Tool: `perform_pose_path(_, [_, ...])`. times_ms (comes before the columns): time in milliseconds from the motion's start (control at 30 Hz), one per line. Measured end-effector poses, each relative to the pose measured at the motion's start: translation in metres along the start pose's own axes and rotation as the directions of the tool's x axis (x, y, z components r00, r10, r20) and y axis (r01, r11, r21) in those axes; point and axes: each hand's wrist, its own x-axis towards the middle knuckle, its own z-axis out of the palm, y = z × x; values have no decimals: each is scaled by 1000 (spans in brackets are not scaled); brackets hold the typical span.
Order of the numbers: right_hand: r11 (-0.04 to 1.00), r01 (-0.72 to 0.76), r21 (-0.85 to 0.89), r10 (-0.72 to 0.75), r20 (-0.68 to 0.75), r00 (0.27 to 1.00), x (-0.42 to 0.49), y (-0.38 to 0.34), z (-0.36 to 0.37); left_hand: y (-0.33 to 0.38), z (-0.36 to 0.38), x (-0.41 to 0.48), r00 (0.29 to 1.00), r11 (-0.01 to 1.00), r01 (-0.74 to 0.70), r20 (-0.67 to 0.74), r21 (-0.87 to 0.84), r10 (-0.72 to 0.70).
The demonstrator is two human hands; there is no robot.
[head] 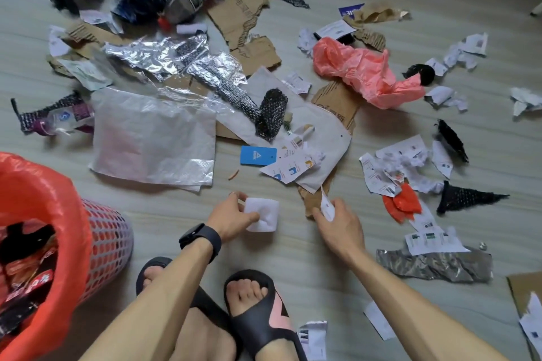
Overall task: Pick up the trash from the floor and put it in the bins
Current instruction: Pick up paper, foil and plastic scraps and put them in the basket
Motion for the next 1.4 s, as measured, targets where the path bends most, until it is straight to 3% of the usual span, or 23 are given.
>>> perform_pose_path(100, [993, 65, -97, -72, -70, 995, 14, -13, 9, -9, -26, -2, 998, 1000, 2, -57, 3, -1])
perform_pose_path(300, [942, 136, -308, -148, -15, 989, 17, -20, 29, -24, -50, -15, 993, 999, 10, -118, 33, -6])
perform_pose_path(433, [746, 217, -630, -214, 82, 973, 5, -23, 30, -24, -52, -29, 991, 998, 2, -130, 67, 6])
perform_pose_path(567, [642, 288, -711, -218, 190, 957, -8, -31, 16, -14, -54, -41, 989, 991, -50, -132, 122, 67])
perform_pose_path(667, [722, 229, -653, -115, 213, 970, -20, -39, 3, -12, -52, -51, 987, 985, -78, -124, 154, 98])
perform_pose_path(733, [885, 53, -463, 6, 126, 992, -21, -47, -4, -12, -51, -55, 986, 982, -87, -127, 167, 109])
perform_pose_path(800, [963, 9, -270, -6, 10, 1000, -19, -56, -3, -11, -50, -58, 984, 980, -98, -129, 171, 121])
perform_pose_path(933, [958, 193, -212, -223, -128, 966, -16, -70, 12, -15, -51, -59, 983, 982, -109, -128, 157, 129])
perform_pose_path(1000, [954, 235, -186, -257, -103, 961, -12, -74, 21, -21, -55, -59, 984, 983, -102, -127, 153, 122])
perform_pose_path(1167, [990, 47, -131, -52, -36, 998, 11, -96, 36, -37, -70, -54, 984, 995, -59, -161, 78, 71])
perform_pose_path(1267, [991, 30, -133, -42, -84, 996, 24, -114, 45, -42, -74, -56, 981, 996, -59, -179, 69, 70])
perform_pose_path(1400, [982, 54, -181, -49, 32, 998, 35, -118, 53, -41, -83, -60, 976, 995, -76, -198, 71, 89])
